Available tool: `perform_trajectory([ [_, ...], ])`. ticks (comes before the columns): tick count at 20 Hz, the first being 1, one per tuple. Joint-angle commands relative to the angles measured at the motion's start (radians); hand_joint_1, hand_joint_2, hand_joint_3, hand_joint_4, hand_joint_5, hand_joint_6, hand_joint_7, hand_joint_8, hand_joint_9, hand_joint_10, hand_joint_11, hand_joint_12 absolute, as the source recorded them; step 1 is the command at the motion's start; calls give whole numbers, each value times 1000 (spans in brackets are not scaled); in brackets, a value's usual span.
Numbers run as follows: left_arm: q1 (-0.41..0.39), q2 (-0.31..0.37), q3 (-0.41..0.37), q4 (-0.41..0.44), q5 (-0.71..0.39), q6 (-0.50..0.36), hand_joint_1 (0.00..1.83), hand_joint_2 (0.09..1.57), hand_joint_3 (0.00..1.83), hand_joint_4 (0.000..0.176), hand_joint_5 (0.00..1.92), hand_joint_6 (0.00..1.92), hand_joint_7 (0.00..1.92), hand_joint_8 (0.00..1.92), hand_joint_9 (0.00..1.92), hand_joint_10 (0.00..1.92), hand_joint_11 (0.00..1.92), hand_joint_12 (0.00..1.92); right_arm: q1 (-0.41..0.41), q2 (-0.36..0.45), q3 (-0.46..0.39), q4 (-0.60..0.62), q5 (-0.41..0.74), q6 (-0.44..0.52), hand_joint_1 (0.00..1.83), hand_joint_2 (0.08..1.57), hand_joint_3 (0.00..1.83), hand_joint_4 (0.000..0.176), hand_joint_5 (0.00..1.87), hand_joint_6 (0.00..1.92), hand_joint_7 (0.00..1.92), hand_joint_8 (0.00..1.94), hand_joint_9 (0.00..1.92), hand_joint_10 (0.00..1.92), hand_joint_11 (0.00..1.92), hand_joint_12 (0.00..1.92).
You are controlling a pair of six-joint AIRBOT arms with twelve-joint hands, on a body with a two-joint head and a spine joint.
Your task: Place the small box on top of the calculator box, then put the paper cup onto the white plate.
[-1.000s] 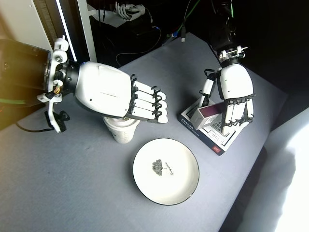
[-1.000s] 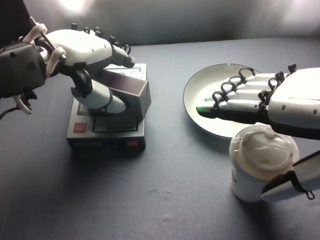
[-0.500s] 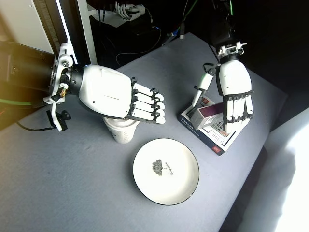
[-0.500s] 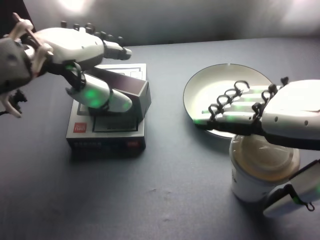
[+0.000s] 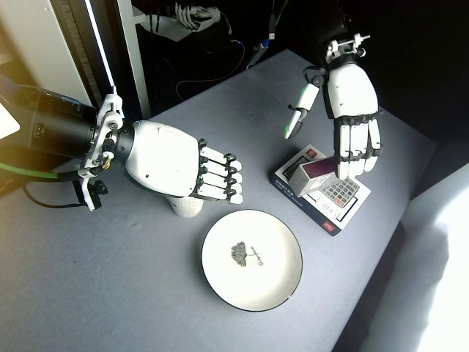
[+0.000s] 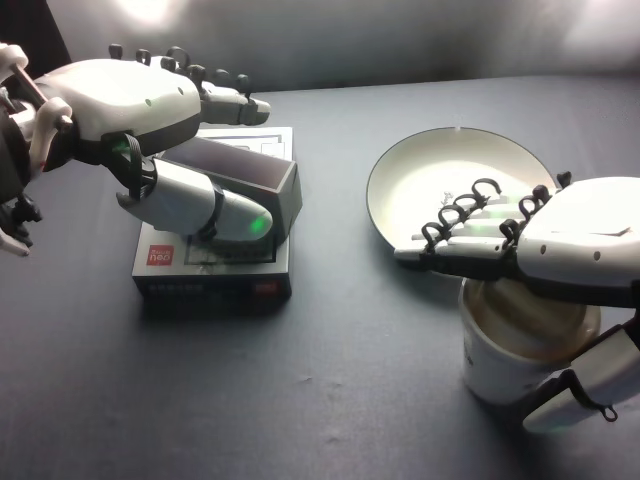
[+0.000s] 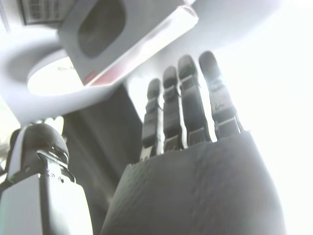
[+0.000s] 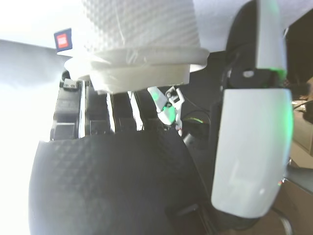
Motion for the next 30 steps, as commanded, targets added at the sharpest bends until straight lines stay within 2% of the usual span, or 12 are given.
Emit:
perform_trajectory([
  [1, -15, 22, -4, 23, -104, -21, 331, 1037, 0, 0, 274, 0, 318, 0, 322, 0, 0, 662, 6, 5, 3, 15, 89, 2, 957, 840, 0, 0, 0, 0, 0, 0, 0, 0, 0, 0],
  [4, -8, 50, -33, 108, -106, -107, 382, 1038, 1, 0, 263, 3, 304, 2, 298, 1, 0, 567, 0, -9, 10, 15, 95, -6, 1188, 845, 0, 0, 0, 0, 0, 0, 0, 0, 0, 0],
  [5, 0, 58, -42, 134, -109, -136, 337, 1040, 0, 0, 281, 2, 320, 2, 319, 3, 0, 614, -1, -12, 13, 15, 95, -7, 1240, 840, 0, 0, 0, 0, 0, 0, 0, 0, 0, 0],
  [7, 36, 88, -71, 221, -142, -232, 191, 1064, 8, 0, 272, 1, 304, 0, 304, 0, 0, 605, -5, -21, 22, 15, 95, -7, 1314, 860, 2, 0, 0, 0, 0, 0, 0, 0, 0, 0],
  [9, 81, 117, -100, 326, -189, -344, 262, 1055, 1, 0, 294, 1, 322, 1, 326, 2, 0, 680, -7, -27, 28, 15, 96, -7, 1419, 861, 2, 0, 0, 0, 0, 0, 0, 0, 0, 0],
  [12, 151, 160, -138, 415, -271, -442, 252, 1055, 2, 0, 266, 0, 307, 0, 301, 0, 0, 591, -10, -27, 28, 15, 96, -7, 1442, 913, 24, 0, 0, 0, 0, 0, 0, 0, 0, 0],
  [16, 281, 234, -190, 557, -402, -572, 331, 1042, 2, 0, 308, 4, 360, 5, 355, 5, 0, 717, -11, -27, 28, 15, 96, -7, 1501, 914, 15, 0, 0, 0, 0, 0, 0, 0, 0, 0],
  [18, 327, 275, -215, 660, -433, -634, 265, 1059, 8, 0, 297, 1, 339, 1, 341, 2, 0, 715, -11, -27, 28, 15, 96, -7, 1474, 933, 20, 0, 0, 0, 0, 0, 0, 0, 0, 0],
  [20, 352, 303, -223, 823, -430, -763, 244, 1057, 4, 0, 306, 3, 349, 4, 343, 2, 0, 692, -16, -26, 28, 15, 95, -6, 1530, 946, 22, 0, 0, 0, 0, 0, 0, 0, 0, 0],
  [22, 365, 317, -232, 922, -423, -822, 172, 1055, 3, 0, 342, 2, 378, 1, 368, 1, 0, 736, -24, -25, 28, 15, 92, -6, 1503, 936, 13, 0, 0, 0, 0, 0, 0, 0, 0, 0],
  [27, 341, 301, -230, 1145, -429, -954, 205, 1057, 1, 0, 309, 0, 340, 0, 329, 0, 0, 645, -30, -23, 28, 15, 95, 22, 1514, 942, 11, 0, 0, 0, 0, 0, 0, 0, 0, 0],
  [30, 310, 266, -213, 1176, -452, -968, 267, 1048, 0, 0, 342, 2, 366, 2, 353, 2, 2, 717, -31, -23, 28, 15, 97, 40, 1518, 950, 11, 0, 0, 0, 0, 0, 0, 0, 0, 0],
])
